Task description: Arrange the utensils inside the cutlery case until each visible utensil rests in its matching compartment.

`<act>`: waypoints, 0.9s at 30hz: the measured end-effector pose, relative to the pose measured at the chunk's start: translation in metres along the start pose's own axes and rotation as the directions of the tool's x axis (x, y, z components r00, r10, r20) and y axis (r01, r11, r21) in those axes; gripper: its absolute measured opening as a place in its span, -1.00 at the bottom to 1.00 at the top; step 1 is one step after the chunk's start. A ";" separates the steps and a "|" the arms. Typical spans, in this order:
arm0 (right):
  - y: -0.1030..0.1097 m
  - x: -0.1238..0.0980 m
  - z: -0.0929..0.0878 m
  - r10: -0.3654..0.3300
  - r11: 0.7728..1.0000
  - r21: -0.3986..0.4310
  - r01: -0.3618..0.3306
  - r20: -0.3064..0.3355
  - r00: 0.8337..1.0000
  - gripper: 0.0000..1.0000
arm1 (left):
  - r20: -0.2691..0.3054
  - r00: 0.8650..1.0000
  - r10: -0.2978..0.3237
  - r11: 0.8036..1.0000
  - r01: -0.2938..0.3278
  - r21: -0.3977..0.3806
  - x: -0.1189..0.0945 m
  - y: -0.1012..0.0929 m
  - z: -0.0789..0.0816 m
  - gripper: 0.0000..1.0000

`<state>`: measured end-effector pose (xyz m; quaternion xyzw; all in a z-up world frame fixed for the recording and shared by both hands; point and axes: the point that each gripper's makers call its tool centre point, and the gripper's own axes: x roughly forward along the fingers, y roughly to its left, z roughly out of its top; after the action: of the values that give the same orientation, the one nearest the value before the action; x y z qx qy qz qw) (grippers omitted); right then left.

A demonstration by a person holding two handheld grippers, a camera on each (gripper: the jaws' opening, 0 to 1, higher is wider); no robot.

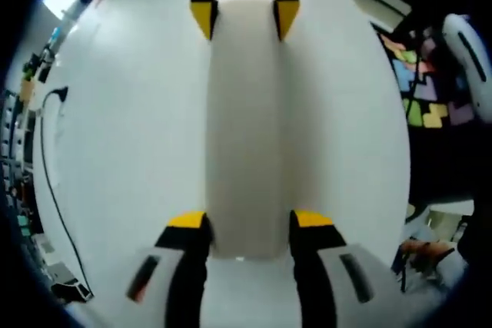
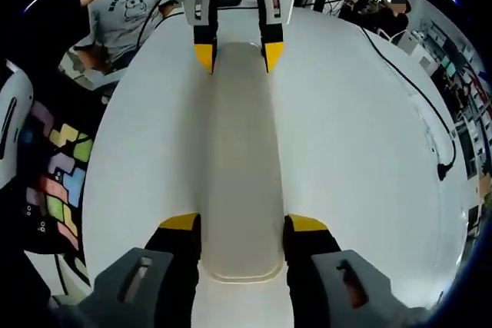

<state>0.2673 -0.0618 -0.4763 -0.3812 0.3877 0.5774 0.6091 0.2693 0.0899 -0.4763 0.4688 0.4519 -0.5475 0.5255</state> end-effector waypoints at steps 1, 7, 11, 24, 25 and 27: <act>0.000 0.000 0.000 0.003 1.000 0.004 -0.003 0.000 1.000 -0.11 | 0.003 1.000 -0.001 1.000 0.001 0.001 0.000 0.000 0.000 -0.12; 0.001 0.001 0.002 0.011 1.000 0.009 -0.011 -0.076 0.997 -0.11 | -0.048 0.999 -0.016 1.000 0.017 0.020 0.001 0.000 0.001 -0.11; 0.003 0.001 0.003 0.011 1.000 -0.015 -0.012 -0.102 0.995 -0.14 | -0.026 1.000 -0.014 1.000 0.014 -0.003 0.000 0.001 0.000 -0.13; 0.001 -0.001 0.002 0.005 1.000 0.022 -0.003 -0.077 0.997 -0.15 | -0.048 0.999 -0.012 1.000 0.012 -0.001 -0.001 0.002 0.002 -0.15; 0.000 -0.001 0.002 0.009 1.000 0.020 -0.008 -0.075 0.997 -0.15 | -0.047 0.999 -0.012 1.000 0.012 -0.001 -0.001 0.002 0.002 -0.15; 0.001 -0.001 0.002 0.014 1.000 0.010 -0.014 -0.080 0.997 -0.15 | -0.051 0.999 -0.015 1.000 0.015 -0.003 -0.001 0.001 0.002 -0.15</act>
<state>0.2664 -0.0604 -0.4746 -0.3985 0.4170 0.5642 0.5908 0.2707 0.0880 -0.4749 0.4788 0.4693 -0.5387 0.5102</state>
